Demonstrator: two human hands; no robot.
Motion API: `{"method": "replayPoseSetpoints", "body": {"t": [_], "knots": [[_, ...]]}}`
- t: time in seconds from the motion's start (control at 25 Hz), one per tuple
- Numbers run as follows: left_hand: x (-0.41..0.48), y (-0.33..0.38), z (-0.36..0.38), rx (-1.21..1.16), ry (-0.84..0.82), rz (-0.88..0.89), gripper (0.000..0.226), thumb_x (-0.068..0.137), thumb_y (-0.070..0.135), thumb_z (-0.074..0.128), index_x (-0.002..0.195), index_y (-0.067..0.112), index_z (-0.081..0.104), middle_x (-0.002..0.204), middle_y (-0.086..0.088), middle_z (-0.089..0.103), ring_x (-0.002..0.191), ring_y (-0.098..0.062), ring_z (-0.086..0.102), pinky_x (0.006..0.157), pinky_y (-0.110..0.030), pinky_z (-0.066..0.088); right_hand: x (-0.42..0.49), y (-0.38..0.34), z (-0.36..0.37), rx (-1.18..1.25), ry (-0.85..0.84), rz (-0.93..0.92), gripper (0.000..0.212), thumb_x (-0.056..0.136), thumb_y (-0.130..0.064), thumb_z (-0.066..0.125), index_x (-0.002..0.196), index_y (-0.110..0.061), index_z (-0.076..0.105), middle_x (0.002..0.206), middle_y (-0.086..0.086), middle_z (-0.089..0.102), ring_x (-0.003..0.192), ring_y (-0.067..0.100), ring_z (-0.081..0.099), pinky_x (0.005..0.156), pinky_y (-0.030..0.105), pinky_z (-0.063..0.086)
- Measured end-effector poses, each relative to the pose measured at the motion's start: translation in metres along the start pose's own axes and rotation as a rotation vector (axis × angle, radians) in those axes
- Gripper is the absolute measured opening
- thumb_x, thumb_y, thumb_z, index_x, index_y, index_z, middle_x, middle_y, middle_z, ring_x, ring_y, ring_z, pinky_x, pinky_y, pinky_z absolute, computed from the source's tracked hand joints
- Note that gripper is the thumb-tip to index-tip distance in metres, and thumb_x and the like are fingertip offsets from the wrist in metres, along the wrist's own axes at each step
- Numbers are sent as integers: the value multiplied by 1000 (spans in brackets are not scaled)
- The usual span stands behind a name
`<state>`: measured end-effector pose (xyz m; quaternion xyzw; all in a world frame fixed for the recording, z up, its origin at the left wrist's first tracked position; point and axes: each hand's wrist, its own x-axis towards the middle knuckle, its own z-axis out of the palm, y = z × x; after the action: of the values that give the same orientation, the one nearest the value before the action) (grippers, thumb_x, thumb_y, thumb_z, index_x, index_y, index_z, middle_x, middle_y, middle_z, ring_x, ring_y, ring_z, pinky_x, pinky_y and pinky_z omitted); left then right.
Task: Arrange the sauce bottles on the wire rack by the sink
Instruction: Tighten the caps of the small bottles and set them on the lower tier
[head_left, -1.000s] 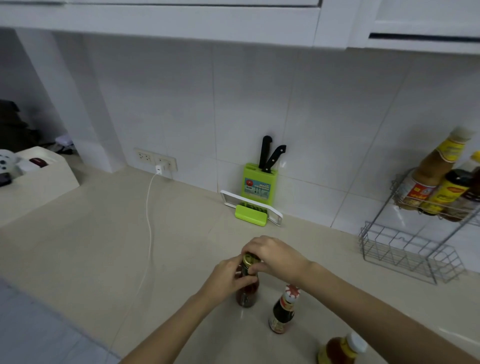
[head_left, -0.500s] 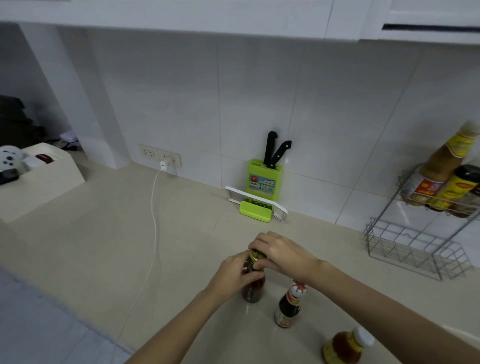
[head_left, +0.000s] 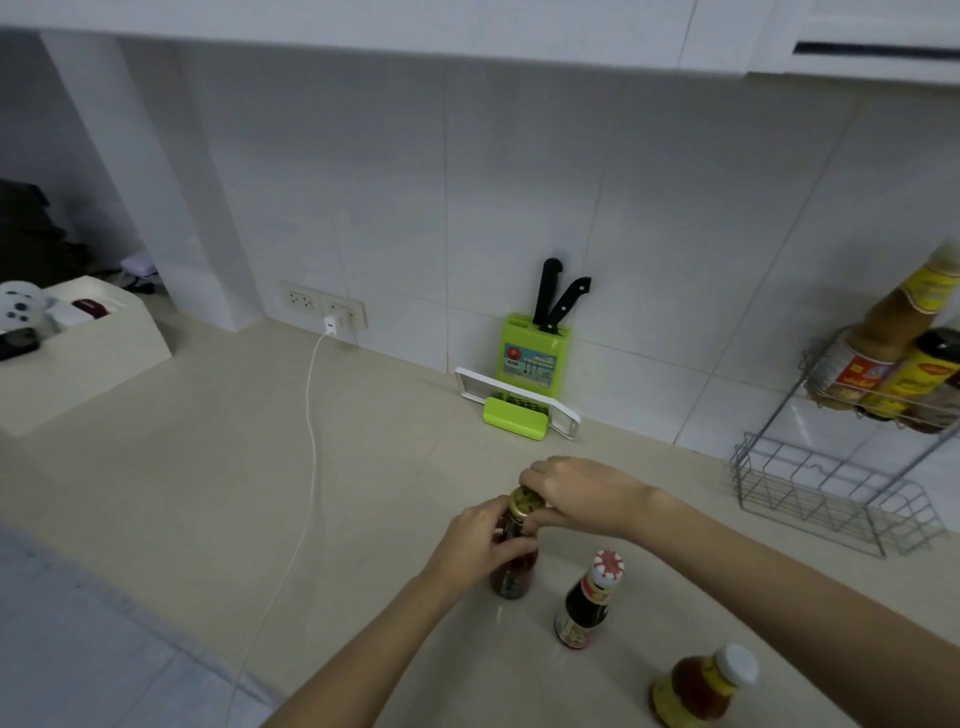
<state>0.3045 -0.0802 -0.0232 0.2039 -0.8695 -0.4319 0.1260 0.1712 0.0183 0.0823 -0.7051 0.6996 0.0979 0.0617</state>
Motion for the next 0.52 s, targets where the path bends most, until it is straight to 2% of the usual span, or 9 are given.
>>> {"method": "replayPoseSetpoints", "body": {"t": [0.16,0.24,0.4,0.52], "knots": [[-1,-4,3,3,3,-13,44,71,52,66,98,18,60,96,-3,71,88,-19,68,81,-41,57,11,-1,-2,-308,-23,-106,48,95,-49,37,115,-7,49,112,16,62,101,33,56,85,43,42],[0,-6,4,19,11,-15,43,72,55,63,97,20,58,94,-1,70,86,-19,68,79,-42,57,17,1,-3,-386,-21,-133,52,96,-52,32,115,-7,49,112,17,64,99,34,57,83,43,41],[-2,-10,11,90,56,30,38,80,52,62,96,18,54,93,-2,69,85,-22,67,75,-42,55,17,0,8,-383,33,-76,55,96,-54,28,107,-6,50,101,20,68,90,34,60,80,43,41],[-5,-12,16,130,123,67,36,84,50,60,96,16,55,93,-1,67,83,-22,65,72,-43,53,17,-10,16,-271,23,83,58,96,-56,25,107,-5,51,97,19,70,88,34,63,78,40,41]]}}
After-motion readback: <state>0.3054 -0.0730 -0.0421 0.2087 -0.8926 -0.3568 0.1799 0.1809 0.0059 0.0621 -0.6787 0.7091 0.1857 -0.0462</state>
